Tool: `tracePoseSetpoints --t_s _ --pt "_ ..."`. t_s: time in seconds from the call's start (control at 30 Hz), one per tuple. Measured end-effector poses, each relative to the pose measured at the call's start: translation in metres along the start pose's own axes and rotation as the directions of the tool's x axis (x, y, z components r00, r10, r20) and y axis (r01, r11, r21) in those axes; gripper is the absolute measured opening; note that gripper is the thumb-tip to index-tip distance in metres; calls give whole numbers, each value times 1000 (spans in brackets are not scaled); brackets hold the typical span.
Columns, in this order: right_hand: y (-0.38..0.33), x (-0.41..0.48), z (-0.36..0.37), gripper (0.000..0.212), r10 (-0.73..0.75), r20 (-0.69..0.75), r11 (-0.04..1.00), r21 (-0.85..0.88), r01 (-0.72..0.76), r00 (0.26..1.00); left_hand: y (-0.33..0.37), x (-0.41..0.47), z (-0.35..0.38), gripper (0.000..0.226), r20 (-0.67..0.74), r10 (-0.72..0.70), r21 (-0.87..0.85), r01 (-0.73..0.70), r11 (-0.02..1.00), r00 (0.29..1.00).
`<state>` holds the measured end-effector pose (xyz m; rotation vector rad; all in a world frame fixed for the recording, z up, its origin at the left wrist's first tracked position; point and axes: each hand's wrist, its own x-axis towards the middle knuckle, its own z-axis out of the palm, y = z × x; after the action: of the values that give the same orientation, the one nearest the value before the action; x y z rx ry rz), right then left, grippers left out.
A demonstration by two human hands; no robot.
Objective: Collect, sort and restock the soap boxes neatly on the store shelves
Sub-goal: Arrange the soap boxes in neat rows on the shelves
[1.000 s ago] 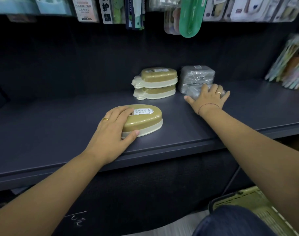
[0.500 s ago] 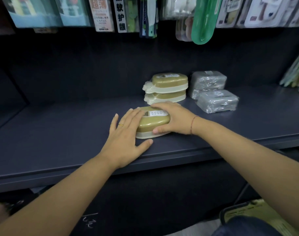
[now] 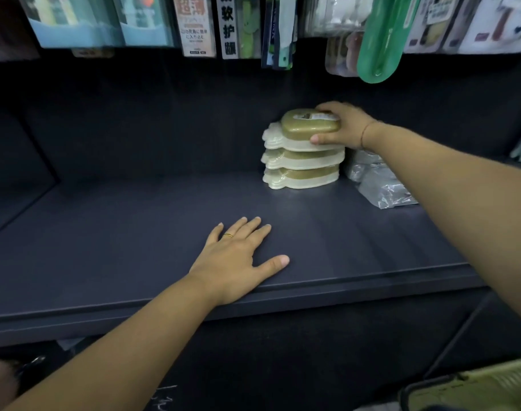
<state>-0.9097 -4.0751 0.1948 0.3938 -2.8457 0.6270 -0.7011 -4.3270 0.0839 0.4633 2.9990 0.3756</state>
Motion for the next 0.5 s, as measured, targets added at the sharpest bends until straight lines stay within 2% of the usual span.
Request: tracePoseSetpoints --t_s 0.1,0.23,0.37,0.43,0.5 --pt "2 11 -2 71 -1 -38 996 -84 -3 999 1 1 1 80 -1 4 -10 -4 1000 1000" --pt "2 9 2 71 18 -73 996 -83 -24 997 1 -1 1 79 -12 9 -23 -9 1000 1000" --pt "-31 -26 15 73 78 -236 990 -98 -104 969 0 -7 0 75 -37 -8 -37 6 999 999" --pt "-63 -54 29 74 21 -298 1000 8 -19 954 -1 -18 -1 69 -87 2 -75 -9 997 996" --pt "-102 -94 46 77 -112 -300 979 130 157 947 -8 -42 -3 61 -169 16 -151 -42 988 986"
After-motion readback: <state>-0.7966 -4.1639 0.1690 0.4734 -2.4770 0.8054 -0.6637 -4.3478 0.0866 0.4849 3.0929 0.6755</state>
